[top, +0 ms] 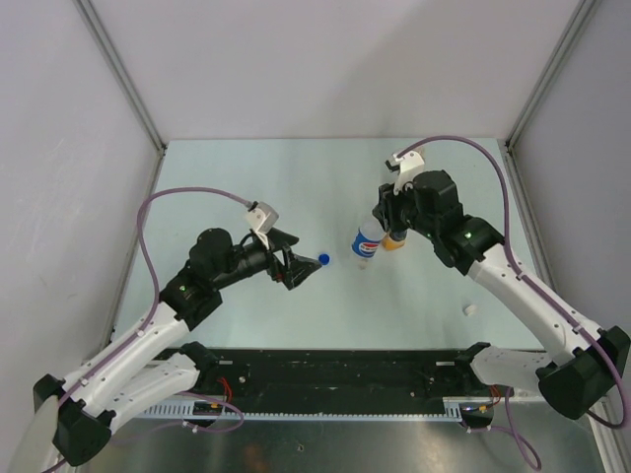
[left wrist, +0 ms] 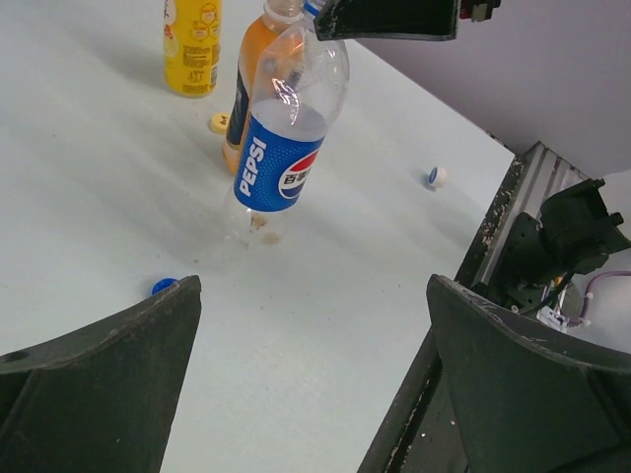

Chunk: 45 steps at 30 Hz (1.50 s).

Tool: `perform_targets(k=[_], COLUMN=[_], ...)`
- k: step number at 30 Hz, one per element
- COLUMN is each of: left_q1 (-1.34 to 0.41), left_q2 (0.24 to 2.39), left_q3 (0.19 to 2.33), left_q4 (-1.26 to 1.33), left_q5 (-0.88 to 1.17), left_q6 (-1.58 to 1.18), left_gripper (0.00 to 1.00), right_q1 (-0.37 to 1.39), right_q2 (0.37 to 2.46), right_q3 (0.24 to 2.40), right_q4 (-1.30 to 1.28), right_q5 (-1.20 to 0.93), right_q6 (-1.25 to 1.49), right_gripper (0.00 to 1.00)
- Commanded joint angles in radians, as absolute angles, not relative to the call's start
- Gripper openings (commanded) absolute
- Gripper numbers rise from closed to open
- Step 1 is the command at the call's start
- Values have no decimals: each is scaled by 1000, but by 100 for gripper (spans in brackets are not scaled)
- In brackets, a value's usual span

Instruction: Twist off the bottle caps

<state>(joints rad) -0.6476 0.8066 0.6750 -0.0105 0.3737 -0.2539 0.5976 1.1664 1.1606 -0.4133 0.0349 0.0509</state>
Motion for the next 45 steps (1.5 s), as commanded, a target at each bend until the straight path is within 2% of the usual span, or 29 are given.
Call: perform_targets(k=[1,25,33,41,45], left_q1=[-647,-646,-647,-647,-646], left_q2=[808,823,814,808,803], left_q3=[673,673,670,661,654], left_q4=[7,6,7,6,7], left_q5=[394,425,432,427,423], left_q6=[-254,-257,-255,-267,-271], left_gripper=[100,99,99,99,99], right_q1=[605,666,667,669,668], right_q2=[1186,1251,1209,1136,1094], right_q3=[1207,1145,1093,1083,1084], right_q4=[-401,-418,-410,-411,-394], right_q5=[142,221,211,165,104], right_q6=[28,-19,-14,-6,-5], right_gripper=[0,2,25,56,78])
